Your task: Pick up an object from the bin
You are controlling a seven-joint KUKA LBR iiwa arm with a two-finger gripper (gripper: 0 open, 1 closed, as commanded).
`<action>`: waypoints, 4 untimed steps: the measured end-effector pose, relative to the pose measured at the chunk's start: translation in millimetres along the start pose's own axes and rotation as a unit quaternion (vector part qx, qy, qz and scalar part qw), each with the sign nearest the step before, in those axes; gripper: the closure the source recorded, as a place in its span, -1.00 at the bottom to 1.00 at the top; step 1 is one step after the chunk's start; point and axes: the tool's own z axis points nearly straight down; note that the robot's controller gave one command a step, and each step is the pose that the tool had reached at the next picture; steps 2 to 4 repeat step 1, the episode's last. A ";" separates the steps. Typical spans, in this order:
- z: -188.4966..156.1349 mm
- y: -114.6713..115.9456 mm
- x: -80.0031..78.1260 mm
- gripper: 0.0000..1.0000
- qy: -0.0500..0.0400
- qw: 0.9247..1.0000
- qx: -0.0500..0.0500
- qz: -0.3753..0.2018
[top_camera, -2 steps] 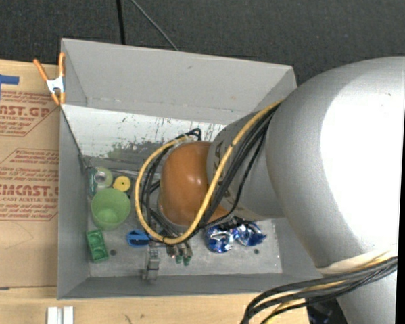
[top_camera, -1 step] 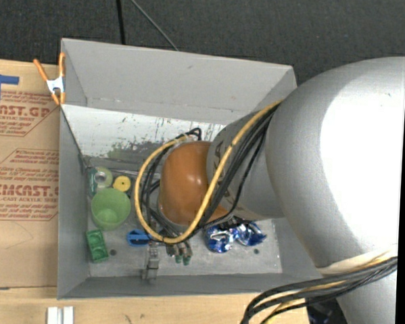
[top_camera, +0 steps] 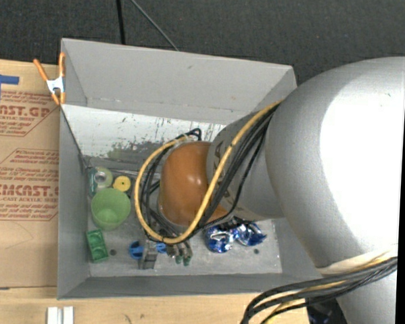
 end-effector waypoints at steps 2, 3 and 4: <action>-54.3 0.9 -1.1 1.00 -0.002 1.000 0.000 0.000; -54.3 0.9 -1.1 1.00 -0.002 1.000 0.000 0.000; -54.3 0.9 -1.1 1.00 -0.002 1.000 0.000 0.000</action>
Offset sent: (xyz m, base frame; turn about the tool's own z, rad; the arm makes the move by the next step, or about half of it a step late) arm 0.0000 -0.0001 0.0517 0.0000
